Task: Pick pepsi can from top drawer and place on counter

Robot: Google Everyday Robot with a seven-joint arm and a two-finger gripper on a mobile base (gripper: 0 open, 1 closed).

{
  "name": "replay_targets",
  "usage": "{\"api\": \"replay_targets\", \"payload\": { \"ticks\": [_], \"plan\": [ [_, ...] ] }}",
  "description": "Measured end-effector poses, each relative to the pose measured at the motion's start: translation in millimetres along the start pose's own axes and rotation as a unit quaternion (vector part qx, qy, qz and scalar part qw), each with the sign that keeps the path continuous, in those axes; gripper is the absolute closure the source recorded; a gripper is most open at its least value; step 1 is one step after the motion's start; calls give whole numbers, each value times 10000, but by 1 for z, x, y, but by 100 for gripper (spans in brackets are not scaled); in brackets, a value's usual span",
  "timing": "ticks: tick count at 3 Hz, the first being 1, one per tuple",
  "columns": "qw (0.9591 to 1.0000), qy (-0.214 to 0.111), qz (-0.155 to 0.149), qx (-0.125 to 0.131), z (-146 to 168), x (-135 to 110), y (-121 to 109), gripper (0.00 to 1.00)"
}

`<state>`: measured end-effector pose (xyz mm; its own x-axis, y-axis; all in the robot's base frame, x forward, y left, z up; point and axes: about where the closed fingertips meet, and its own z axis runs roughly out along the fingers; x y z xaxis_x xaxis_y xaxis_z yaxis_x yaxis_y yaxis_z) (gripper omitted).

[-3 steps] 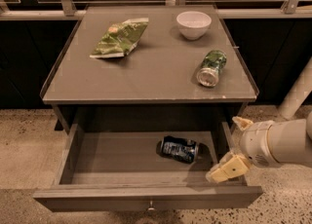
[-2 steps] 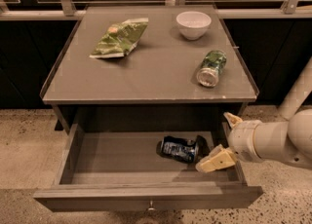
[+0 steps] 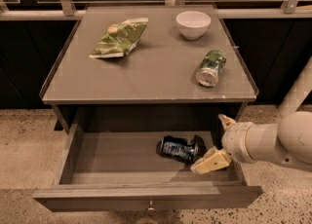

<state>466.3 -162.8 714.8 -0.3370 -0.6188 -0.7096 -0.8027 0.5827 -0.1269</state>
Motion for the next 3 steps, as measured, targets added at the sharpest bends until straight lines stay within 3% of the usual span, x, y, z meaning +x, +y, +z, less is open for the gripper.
{"api": "replay_targets", "payload": {
  "ticks": [3],
  "plan": [
    [9998,-151,-107,-94,58,-9,17,0]
  ]
}}
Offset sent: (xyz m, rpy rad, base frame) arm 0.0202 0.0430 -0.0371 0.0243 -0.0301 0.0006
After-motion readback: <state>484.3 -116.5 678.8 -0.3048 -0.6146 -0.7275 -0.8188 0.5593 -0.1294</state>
